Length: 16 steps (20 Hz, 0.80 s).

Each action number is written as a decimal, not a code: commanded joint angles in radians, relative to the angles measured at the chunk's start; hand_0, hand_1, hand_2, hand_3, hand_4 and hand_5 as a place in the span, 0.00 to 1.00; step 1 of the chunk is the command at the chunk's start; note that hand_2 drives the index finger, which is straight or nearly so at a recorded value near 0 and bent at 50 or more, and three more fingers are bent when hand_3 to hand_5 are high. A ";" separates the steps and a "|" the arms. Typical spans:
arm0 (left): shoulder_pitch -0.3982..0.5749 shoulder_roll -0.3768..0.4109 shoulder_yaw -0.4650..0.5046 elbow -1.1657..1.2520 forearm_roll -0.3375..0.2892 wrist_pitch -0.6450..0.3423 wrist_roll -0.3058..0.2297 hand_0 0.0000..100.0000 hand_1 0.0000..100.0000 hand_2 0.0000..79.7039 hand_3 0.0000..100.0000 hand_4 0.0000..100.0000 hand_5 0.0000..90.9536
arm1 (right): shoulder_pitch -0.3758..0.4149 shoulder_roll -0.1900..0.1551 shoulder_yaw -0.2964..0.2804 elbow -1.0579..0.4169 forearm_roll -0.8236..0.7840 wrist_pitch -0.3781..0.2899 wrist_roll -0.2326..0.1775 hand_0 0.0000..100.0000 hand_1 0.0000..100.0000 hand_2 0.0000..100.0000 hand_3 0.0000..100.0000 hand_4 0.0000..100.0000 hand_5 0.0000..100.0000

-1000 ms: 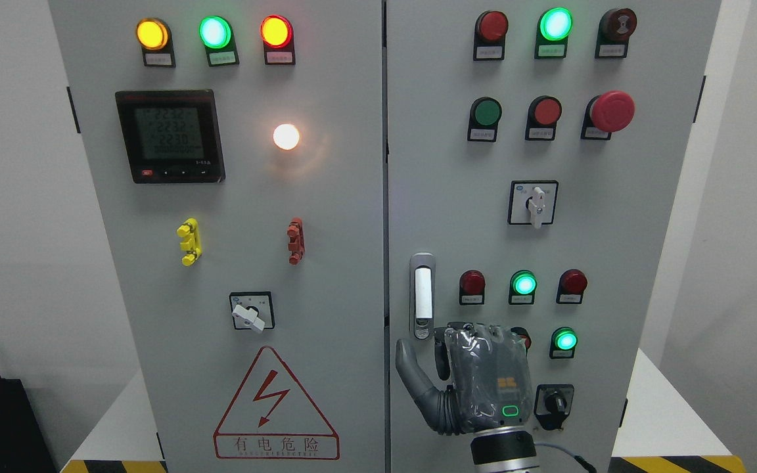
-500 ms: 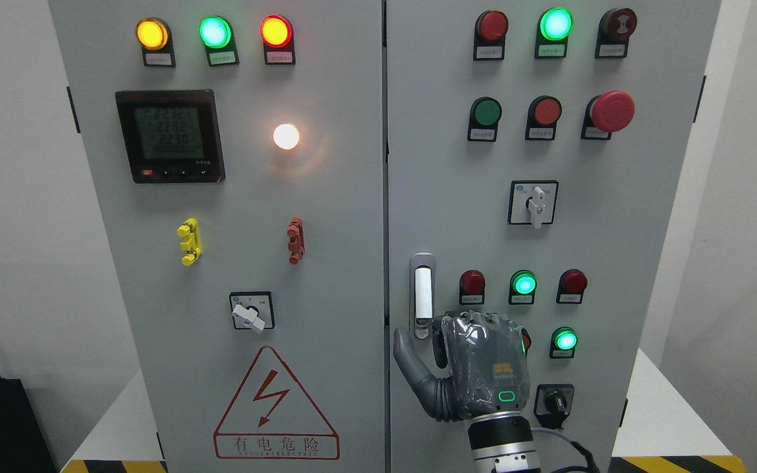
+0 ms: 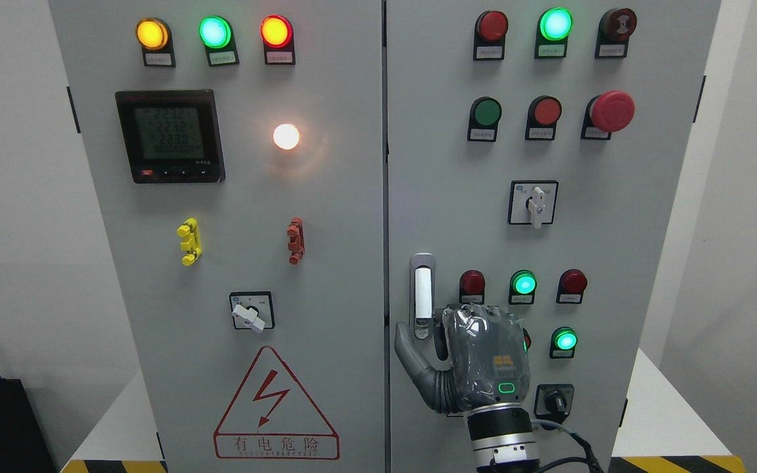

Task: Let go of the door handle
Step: 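Close the right hand fingers around the silver handle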

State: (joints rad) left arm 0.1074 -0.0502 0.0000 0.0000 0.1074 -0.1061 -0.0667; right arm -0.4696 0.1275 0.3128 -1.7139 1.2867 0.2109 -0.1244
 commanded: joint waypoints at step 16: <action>0.000 0.000 -0.014 0.020 0.000 0.000 -0.001 0.12 0.39 0.00 0.00 0.00 0.00 | -0.018 0.007 -0.018 0.033 -0.004 0.002 -0.003 0.54 0.24 1.00 1.00 1.00 0.95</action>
State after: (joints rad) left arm 0.1074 -0.0503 0.0000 0.0000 0.1074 -0.1061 -0.0668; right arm -0.4856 0.1285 0.3030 -1.6911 1.2845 0.2120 -0.1206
